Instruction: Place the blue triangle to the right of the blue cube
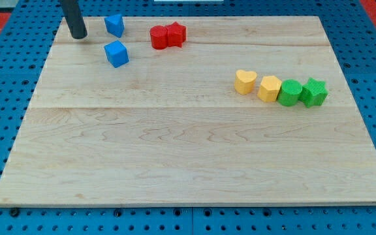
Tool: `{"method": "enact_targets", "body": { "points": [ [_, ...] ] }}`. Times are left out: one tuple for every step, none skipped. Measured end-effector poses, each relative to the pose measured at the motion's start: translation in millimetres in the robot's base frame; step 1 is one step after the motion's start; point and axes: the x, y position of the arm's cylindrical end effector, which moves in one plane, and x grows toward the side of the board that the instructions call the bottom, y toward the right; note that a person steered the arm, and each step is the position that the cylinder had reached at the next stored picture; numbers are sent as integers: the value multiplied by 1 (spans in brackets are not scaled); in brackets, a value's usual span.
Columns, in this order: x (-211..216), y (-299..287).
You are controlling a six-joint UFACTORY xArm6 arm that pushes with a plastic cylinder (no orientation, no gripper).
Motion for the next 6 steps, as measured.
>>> {"method": "enact_targets", "body": {
  "points": [
    [-31,31],
    [-35,43],
    [13,111],
    [50,185],
    [37,155],
    [17,134]
  ]
}}
